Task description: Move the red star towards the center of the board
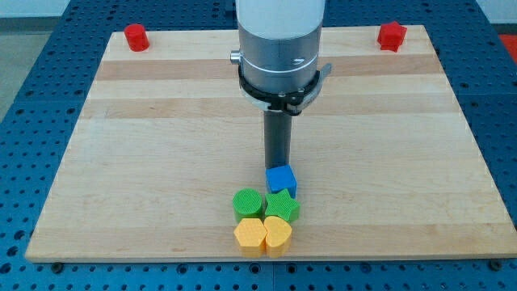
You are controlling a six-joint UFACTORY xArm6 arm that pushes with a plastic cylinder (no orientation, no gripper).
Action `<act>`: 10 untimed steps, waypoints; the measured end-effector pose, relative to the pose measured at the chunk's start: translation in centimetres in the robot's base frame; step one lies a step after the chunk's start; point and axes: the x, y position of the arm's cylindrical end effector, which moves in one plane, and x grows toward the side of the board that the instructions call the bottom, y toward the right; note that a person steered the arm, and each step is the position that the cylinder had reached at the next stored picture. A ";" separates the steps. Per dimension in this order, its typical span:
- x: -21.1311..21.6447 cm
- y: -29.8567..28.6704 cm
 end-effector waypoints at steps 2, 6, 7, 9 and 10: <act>-5.6 10.0; -27.8 23.4; -28.1 20.4; -28.6 19.3; -30.9 19.5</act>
